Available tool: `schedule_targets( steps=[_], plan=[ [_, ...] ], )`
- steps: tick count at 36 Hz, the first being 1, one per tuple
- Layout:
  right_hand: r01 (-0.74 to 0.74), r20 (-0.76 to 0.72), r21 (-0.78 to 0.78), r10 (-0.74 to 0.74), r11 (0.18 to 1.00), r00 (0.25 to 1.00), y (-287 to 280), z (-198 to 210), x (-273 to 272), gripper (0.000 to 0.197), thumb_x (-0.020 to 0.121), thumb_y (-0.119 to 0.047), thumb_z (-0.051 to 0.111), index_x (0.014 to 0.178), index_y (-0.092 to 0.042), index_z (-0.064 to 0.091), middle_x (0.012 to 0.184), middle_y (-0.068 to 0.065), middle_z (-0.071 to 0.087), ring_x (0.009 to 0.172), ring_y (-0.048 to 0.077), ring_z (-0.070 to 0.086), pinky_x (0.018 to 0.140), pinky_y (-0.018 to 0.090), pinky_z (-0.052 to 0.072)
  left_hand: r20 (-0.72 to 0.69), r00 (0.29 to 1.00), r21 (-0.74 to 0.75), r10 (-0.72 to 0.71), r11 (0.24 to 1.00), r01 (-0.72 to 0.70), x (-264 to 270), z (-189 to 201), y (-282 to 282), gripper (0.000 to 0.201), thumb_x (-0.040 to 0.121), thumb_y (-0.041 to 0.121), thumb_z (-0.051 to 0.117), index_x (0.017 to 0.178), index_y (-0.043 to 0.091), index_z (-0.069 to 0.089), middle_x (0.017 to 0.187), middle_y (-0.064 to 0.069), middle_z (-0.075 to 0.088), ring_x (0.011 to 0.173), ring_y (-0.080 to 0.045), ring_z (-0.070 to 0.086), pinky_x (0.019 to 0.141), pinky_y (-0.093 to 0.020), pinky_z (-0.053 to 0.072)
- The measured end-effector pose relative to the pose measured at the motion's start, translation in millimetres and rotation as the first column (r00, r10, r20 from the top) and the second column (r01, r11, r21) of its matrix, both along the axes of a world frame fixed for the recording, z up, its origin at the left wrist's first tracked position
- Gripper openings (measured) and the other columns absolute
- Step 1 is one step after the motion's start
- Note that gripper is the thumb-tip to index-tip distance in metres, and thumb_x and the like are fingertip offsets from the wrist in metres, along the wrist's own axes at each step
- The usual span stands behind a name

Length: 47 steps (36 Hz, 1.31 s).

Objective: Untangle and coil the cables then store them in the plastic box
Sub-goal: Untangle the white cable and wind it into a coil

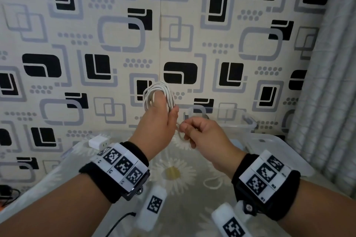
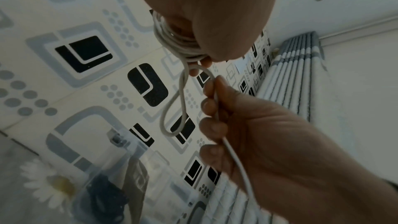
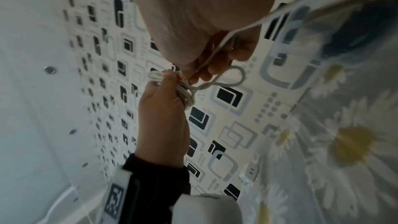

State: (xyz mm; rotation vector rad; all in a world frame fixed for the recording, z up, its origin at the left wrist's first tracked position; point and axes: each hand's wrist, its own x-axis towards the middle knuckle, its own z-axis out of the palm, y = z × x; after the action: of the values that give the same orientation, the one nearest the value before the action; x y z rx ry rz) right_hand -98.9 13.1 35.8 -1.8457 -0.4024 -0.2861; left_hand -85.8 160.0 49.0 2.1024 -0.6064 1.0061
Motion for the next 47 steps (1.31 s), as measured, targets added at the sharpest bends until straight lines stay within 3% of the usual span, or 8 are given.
schedule_targets(
  steps=[5,8,10,19,29,38,43,47],
  plan=[
    [0.282,0.332,-0.512,-0.116,0.811,0.936,-9,12,0,0.027,0.099,-0.038,0.043,0.083,-0.026,0.061,0.067,-0.006,0.06,0.065,0.013,0.057,0.063,0.031,0.047,0.057,0.977,0.253,0.205,0.944,-0.213,6,-2,-3,0.019,0.098,0.024,0.045,0.107,0.008,0.038,0.062,0.009,0.038,0.047,-0.005,0.038,0.043,-0.022,0.023],
    [0.47,0.488,-0.703,-0.119,0.534,0.865,-19,22,3,0.034,0.103,-0.039,0.029,0.092,-0.021,0.056,0.075,-0.004,0.058,0.073,0.021,0.058,0.063,0.032,0.04,0.02,0.957,0.392,0.288,0.879,-0.273,13,-6,2,0.026,0.1,0.028,0.042,0.116,0.008,0.037,0.065,0.005,0.045,0.05,-0.012,0.04,0.045,-0.025,0.025],
    [0.487,0.499,-0.729,-0.115,0.48,0.859,-27,25,7,0.031,0.104,-0.037,0.027,0.091,-0.022,0.051,0.076,-0.005,0.054,0.073,0.021,0.057,0.063,0.032,0.036,-0.03,0.957,0.424,0.289,0.871,-0.249,17,-8,8,0.024,0.1,0.028,0.04,0.114,0.01,0.036,0.068,0.003,0.052,0.051,-0.014,0.043,0.046,-0.028,0.028],
    [0.18,0.191,-0.602,-0.079,0.778,0.978,-72,34,20,0.013,0.09,-0.037,0.063,0.084,-0.026,0.06,0.068,-0.016,0.056,0.062,-0.004,0.048,0.059,0.02,0.034,-0.233,0.961,0.361,0.148,0.931,-0.056,20,-9,33,0.02,0.099,0.027,0.039,0.082,0.02,0.031,0.07,0.0,0.048,0.06,-0.021,0.049,0.054,-0.035,0.038],
    [0.147,0.136,-0.631,-0.078,0.761,0.988,-97,45,25,0.032,0.097,-0.034,0.051,0.072,-0.021,0.064,0.066,-0.009,0.051,0.061,0.007,0.046,0.058,0.016,0.036,-0.283,0.931,0.453,0.229,0.888,-0.081,20,-15,48,0.032,0.09,0.033,0.061,0.101,0.018,0.035,0.086,0.001,0.052,0.077,-0.021,0.056,0.069,-0.037,0.051],
    [-0.247,-0.364,-0.452,0.076,0.857,0.928,-101,44,23,0.039,0.099,-0.034,0.048,0.075,-0.011,0.069,0.053,-0.001,0.034,0.05,0.011,0.032,0.055,0.024,0.034,-0.207,0.949,0.422,0.236,0.897,-0.131,25,-14,52,0.032,0.093,0.033,0.059,0.104,0.017,0.034,0.08,-0.002,0.056,0.068,-0.024,0.056,0.061,-0.035,0.046],
    [0.047,-0.047,-0.712,-0.115,0.7,0.992,-85,36,25,0.02,0.094,-0.048,0.051,0.094,-0.033,0.065,0.086,-0.012,0.063,0.083,0.006,0.059,0.081,0.029,0.048,-0.251,0.954,0.378,0.165,0.924,-0.06,21,-7,50,0.026,0.094,0.035,0.056,0.095,0.018,0.035,0.08,0.003,0.049,0.07,-0.017,0.053,0.062,-0.034,0.042],
    [0.154,0.117,-0.479,-0.111,0.864,0.987,-54,37,9,0.036,0.09,-0.06,0.043,0.109,-0.034,0.058,0.105,-0.015,0.063,0.098,0.007,0.06,0.076,0.022,0.046,-0.237,0.962,0.398,0.135,0.917,-0.031,17,-4,43,0.024,0.095,0.035,0.054,0.097,0.019,0.036,0.083,0.0,0.051,0.073,-0.02,0.054,0.068,-0.038,0.048]
  ],
)
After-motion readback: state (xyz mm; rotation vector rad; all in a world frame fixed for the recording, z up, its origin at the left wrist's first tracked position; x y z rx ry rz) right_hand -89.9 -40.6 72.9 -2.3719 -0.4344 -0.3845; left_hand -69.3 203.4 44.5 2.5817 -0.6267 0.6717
